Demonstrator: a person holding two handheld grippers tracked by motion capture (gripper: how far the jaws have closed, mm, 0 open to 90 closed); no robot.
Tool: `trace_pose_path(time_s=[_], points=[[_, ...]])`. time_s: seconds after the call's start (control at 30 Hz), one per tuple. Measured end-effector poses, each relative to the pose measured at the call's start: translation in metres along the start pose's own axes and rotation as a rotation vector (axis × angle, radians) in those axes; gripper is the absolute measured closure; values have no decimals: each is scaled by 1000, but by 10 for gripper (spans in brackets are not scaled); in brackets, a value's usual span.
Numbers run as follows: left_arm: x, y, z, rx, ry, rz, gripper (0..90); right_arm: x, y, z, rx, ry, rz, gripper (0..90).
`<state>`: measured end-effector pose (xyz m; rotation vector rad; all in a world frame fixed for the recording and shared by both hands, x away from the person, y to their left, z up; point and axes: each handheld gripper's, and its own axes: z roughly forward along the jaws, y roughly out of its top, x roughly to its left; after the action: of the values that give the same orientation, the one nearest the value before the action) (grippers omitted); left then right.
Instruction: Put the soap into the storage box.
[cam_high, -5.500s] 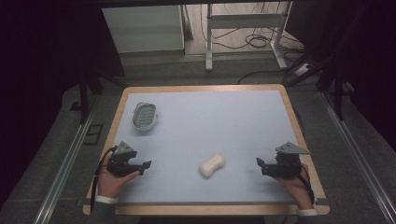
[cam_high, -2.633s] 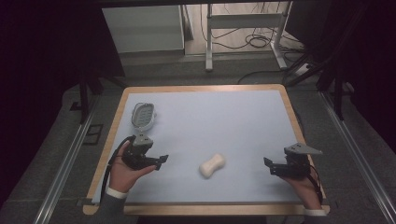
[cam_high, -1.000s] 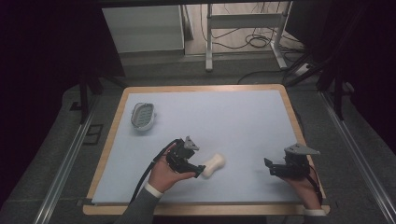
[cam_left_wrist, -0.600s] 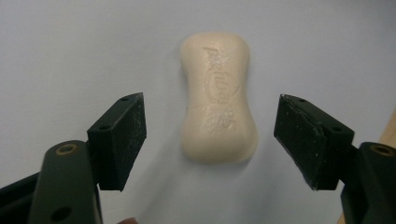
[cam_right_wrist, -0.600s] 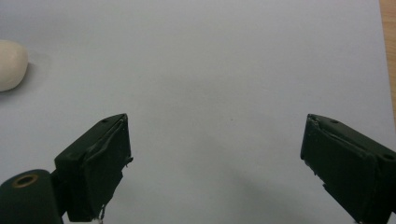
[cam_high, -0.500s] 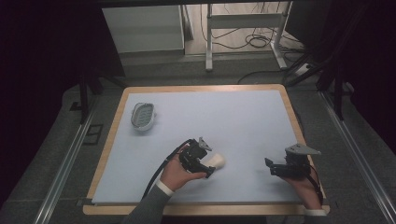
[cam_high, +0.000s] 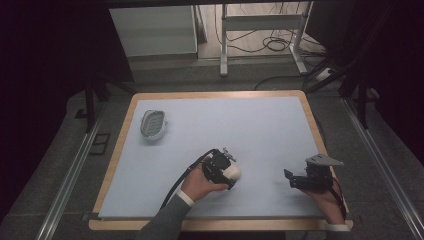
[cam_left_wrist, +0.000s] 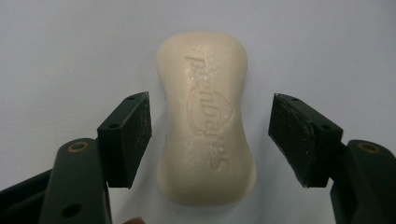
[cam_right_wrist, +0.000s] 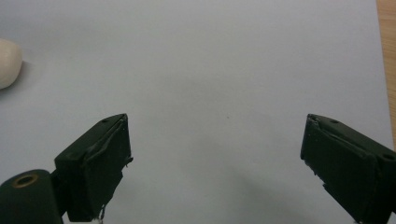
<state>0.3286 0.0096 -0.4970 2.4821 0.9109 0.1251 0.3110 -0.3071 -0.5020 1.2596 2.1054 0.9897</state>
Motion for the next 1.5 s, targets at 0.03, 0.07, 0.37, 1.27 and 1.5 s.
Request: trace_pose_path(time_s=[0.03, 0.07, 0.37, 1.27, 1.5], points=[[1, 0, 3, 12, 6, -1, 310, 0, 0, 0, 2, -3, -3, 83], [1, 0, 3, 12, 6, -1, 316, 0, 0, 0, 2, -3, -3, 83], [-2, 3, 12, 39, 24, -7, 375, 0, 0, 0, 4, -7, -5, 83], [8, -3, -6, -29, 28, -7, 494, -5, 0, -4, -7, -20, 8, 83], [15, -6, -17, -55, 28, -13, 494, -6, -1, -3, -3, -26, 8, 83]])
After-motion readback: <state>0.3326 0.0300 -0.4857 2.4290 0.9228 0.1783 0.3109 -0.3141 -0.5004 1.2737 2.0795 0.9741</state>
